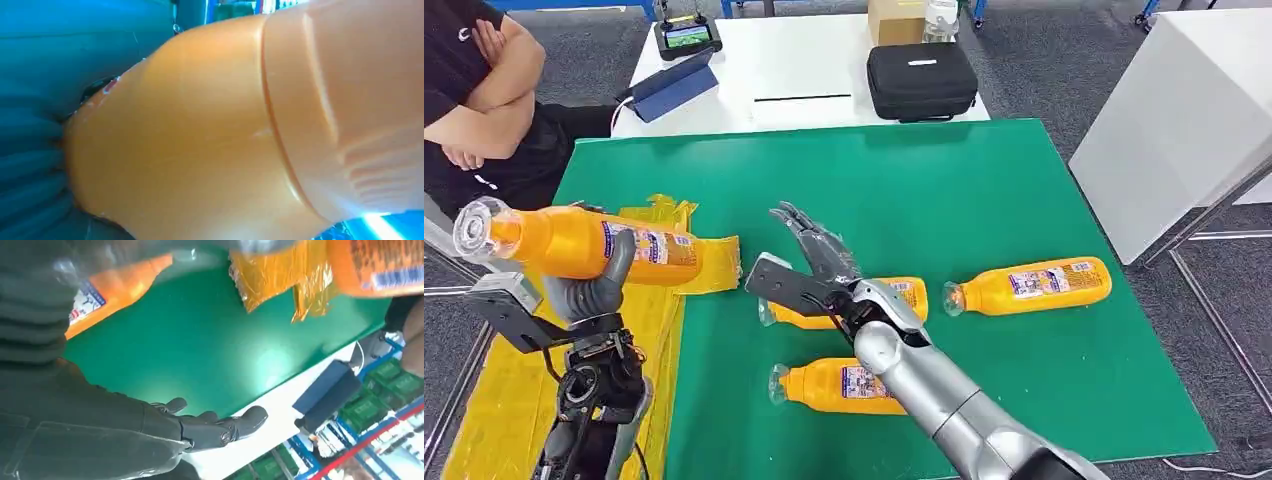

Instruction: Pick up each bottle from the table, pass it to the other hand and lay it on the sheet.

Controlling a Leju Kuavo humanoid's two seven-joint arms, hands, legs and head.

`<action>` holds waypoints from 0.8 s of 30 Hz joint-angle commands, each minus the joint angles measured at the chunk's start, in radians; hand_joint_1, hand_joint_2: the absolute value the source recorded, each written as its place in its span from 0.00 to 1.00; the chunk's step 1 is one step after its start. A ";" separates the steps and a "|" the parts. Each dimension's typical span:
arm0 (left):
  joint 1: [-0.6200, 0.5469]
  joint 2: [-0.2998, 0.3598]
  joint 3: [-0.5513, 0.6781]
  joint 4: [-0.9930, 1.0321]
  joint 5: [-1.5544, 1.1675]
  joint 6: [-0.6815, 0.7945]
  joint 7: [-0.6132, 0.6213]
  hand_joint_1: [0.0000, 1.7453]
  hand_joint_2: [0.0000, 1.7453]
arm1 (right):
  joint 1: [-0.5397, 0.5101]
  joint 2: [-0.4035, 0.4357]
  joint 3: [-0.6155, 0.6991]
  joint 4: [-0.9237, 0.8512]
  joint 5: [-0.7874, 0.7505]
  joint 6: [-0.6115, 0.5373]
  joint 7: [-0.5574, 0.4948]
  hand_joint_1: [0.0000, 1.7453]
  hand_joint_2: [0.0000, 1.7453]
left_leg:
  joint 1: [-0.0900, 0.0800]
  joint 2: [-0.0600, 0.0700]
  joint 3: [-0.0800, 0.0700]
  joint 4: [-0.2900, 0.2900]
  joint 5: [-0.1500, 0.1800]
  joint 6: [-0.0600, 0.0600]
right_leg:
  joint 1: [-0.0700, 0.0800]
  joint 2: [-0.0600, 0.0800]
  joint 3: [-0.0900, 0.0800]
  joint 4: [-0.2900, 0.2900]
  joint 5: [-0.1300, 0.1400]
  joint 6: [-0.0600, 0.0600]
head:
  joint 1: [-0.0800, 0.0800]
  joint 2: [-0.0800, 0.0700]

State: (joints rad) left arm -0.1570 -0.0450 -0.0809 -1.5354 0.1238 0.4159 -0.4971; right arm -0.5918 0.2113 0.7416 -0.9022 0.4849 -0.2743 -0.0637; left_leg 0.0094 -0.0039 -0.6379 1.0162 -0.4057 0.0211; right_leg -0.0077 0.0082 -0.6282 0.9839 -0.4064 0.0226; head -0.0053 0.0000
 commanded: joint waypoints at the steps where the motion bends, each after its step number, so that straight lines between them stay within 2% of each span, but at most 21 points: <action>1: 0.011 0.105 0.033 0.122 -0.599 0.253 0.107 1.00 1.00 | 0.098 -0.114 -0.074 -0.315 -0.015 0.014 -0.073 0.00 0.00 | 0.000 -0.001 0.003 -0.001 -0.001 0.000 | 0.000 -0.002 0.003 -0.001 -0.001 0.000 | 0.000 0.000; 2: 0.018 0.115 0.039 0.163 -0.708 0.259 0.144 1.00 1.00 | 0.119 -0.132 -0.076 -0.373 -0.019 0.014 -0.083 0.00 0.00 | 0.000 -0.001 0.009 -0.001 -0.003 -0.001 | 0.001 -0.003 0.009 -0.001 -0.004 -0.001 | 0.000 0.000; 4: 0.018 0.136 0.039 0.248 -0.907 0.252 0.224 1.00 1.00 | 0.156 -0.171 -0.080 -0.457 -0.032 0.047 -0.083 0.00 0.00 | -0.001 -0.001 0.004 -0.002 0.000 0.000 | -0.001 -0.002 0.004 -0.001 -0.001 0.000 | 0.000 0.000; 5: 0.016 0.143 0.037 0.298 -0.997 0.249 0.259 1.00 1.00 | 0.181 -0.201 -0.078 -0.503 -0.044 0.096 -0.075 0.00 0.00 | 0.000 -0.002 0.008 -0.003 -0.001 -0.001 | 0.000 -0.003 0.008 -0.002 -0.003 -0.001 | 0.000 0.000; 10: 0.000 0.151 -0.001 0.442 -1.389 0.174 0.459 1.00 1.00 | 0.265 -0.317 -0.046 -0.620 -0.080 0.312 -0.099 0.00 0.00 | -0.001 -0.004 0.004 -0.002 -0.001 -0.001 | 0.000 -0.004 0.005 -0.002 -0.002 0.000 | 0.000 0.000; 12: -0.027 0.150 -0.015 0.516 -1.440 0.111 0.484 1.00 1.00 | 0.308 -0.362 -0.031 -0.635 -0.106 0.394 -0.121 0.00 0.00 | 0.000 -0.005 0.006 -0.003 -0.001 -0.001 | 0.000 -0.006 0.007 -0.003 -0.003 0.000 | 0.000 0.000; 14: -0.043 0.150 -0.017 0.553 -1.444 0.098 0.486 1.00 1.00 | 0.328 -0.377 -0.029 -0.635 -0.109 0.406 -0.139 0.00 0.00 | 0.000 -0.006 0.008 -0.003 -0.002 -0.001 | 0.000 -0.007 0.010 -0.004 -0.003 0.000 | 0.000 0.000; 17: -0.045 0.152 -0.018 0.556 -1.445 0.098 0.485 1.00 1.00 | 0.333 -0.382 -0.030 -0.635 -0.109 0.408 -0.142 0.00 0.00 | -0.001 -0.003 0.002 -0.001 -0.001 -0.001 | 0.000 -0.003 0.002 -0.002 -0.002 0.000 | 0.000 0.000; 19: -0.046 0.153 -0.017 0.556 -1.445 0.098 0.485 1.00 1.00 | 0.330 -0.381 -0.031 -0.636 -0.109 0.407 -0.142 0.00 0.00 | 0.000 -0.003 0.007 -0.001 -0.004 -0.001 | 0.000 -0.004 0.008 -0.002 -0.004 -0.001 | 0.000 0.000; 20: -0.044 0.155 -0.019 0.555 -1.448 0.086 0.485 1.00 1.00 | 0.330 -0.384 -0.027 -0.639 -0.116 0.427 -0.146 0.00 0.00 | -0.001 -0.002 0.001 -0.001 -0.001 -0.001 | -0.001 -0.002 0.002 -0.001 -0.001 0.000 | -0.001 0.000; 21: -0.052 0.164 -0.022 0.583 -1.463 0.036 0.506 1.00 1.00 | 0.351 -0.406 -0.028 -0.647 -0.118 0.457 -0.154 0.00 0.00 | -0.001 -0.002 0.004 -0.001 -0.002 -0.001 | 0.000 -0.003 0.005 -0.001 -0.002 -0.001 | 0.000 0.000; 23: -0.063 0.176 -0.012 0.628 -1.441 0.026 0.502 1.00 1.00 | 0.374 -0.430 -0.035 -0.648 -0.117 0.470 -0.158 0.00 0.00 | -0.001 -0.001 0.002 -0.001 -0.002 -0.001 | -0.001 -0.002 0.003 -0.002 -0.001 0.000 | -0.001 0.000; 24: -0.064 0.182 -0.007 0.646 -1.442 0.030 0.506 1.00 1.00 | 0.376 -0.439 -0.036 -0.642 -0.113 0.473 -0.155 0.00 0.00 | 0.000 -0.002 0.009 -0.002 -0.003 -0.002 | 0.000 -0.004 0.010 -0.003 -0.003 -0.001 | 0.000 0.000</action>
State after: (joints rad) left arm -0.1651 0.0972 -0.0656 -1.0972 -1.3302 0.4976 -0.0096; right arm -0.2567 -0.1132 0.6809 -1.5194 0.3739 0.1521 -0.2079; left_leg 0.0092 -0.0039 -0.6378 1.0161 -0.4073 0.0205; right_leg -0.0081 0.0082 -0.6282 0.9829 -0.4069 0.0225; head -0.0057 0.0000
